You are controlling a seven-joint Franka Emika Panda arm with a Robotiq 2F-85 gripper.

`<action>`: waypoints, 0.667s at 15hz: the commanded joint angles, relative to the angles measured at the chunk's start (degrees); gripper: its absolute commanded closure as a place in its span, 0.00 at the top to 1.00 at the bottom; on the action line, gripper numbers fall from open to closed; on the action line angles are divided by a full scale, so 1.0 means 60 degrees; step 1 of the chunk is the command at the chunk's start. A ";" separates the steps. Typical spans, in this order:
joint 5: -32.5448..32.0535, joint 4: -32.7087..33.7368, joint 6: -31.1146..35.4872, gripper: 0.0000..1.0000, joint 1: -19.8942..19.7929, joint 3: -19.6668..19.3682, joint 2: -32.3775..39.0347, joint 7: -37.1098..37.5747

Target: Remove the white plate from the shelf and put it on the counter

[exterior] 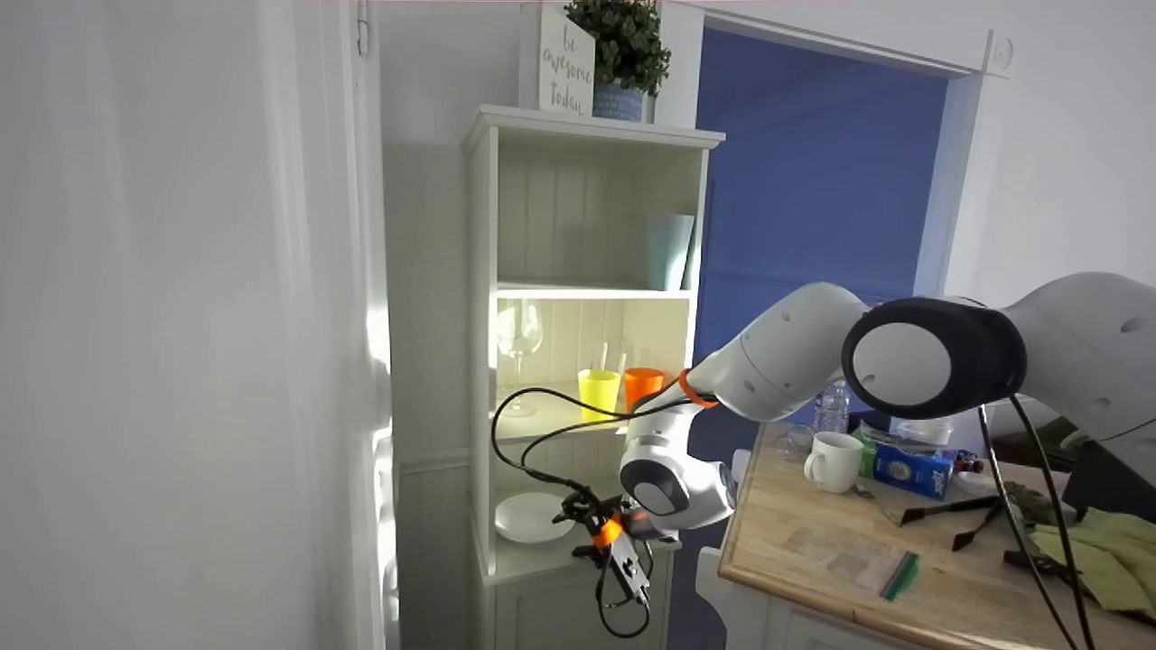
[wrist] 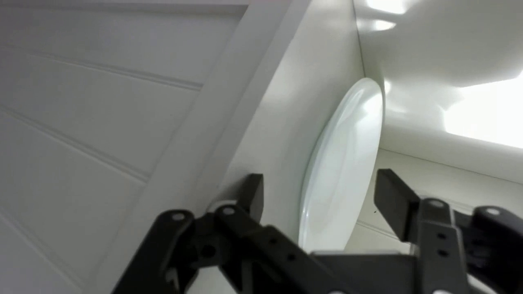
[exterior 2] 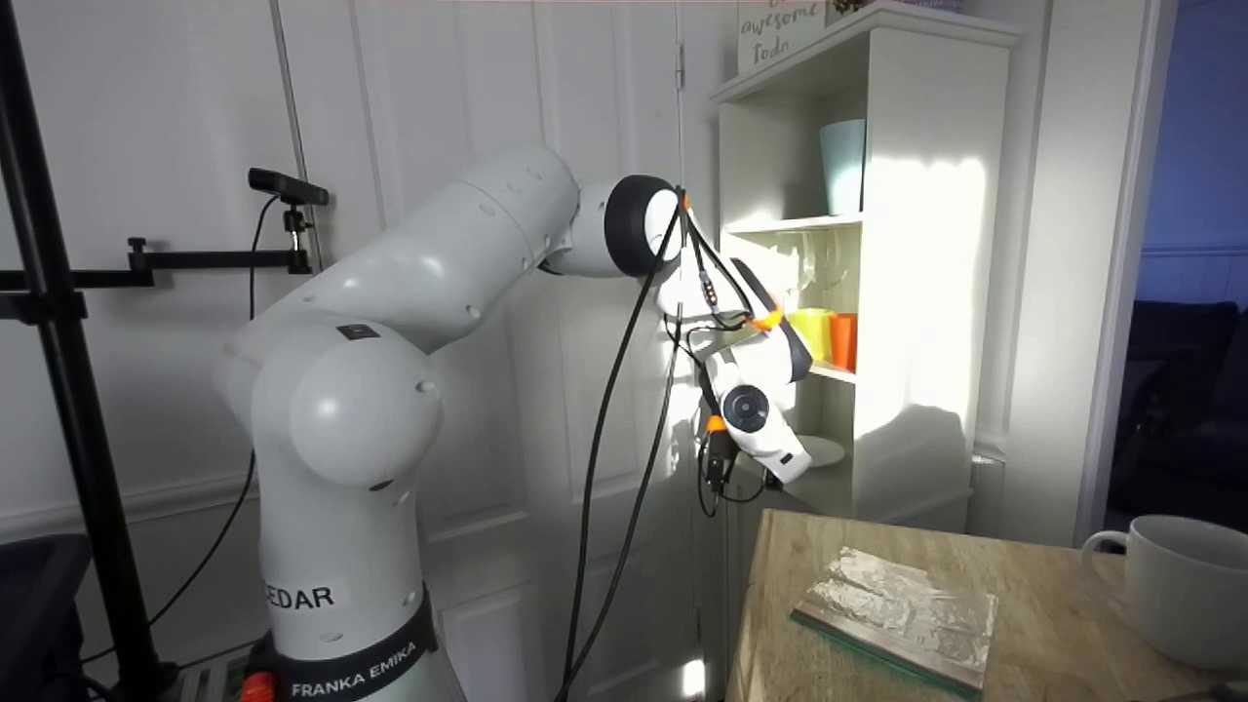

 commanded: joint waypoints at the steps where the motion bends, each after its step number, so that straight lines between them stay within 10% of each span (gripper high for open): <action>1: 0.0338 0.0487 0.0036 0.43 0.0234 -0.0138 0.0329 -0.0259; 10: 0.0402 0.0668 0.0041 0.10 0.0271 -0.0244 0.0536 -0.0264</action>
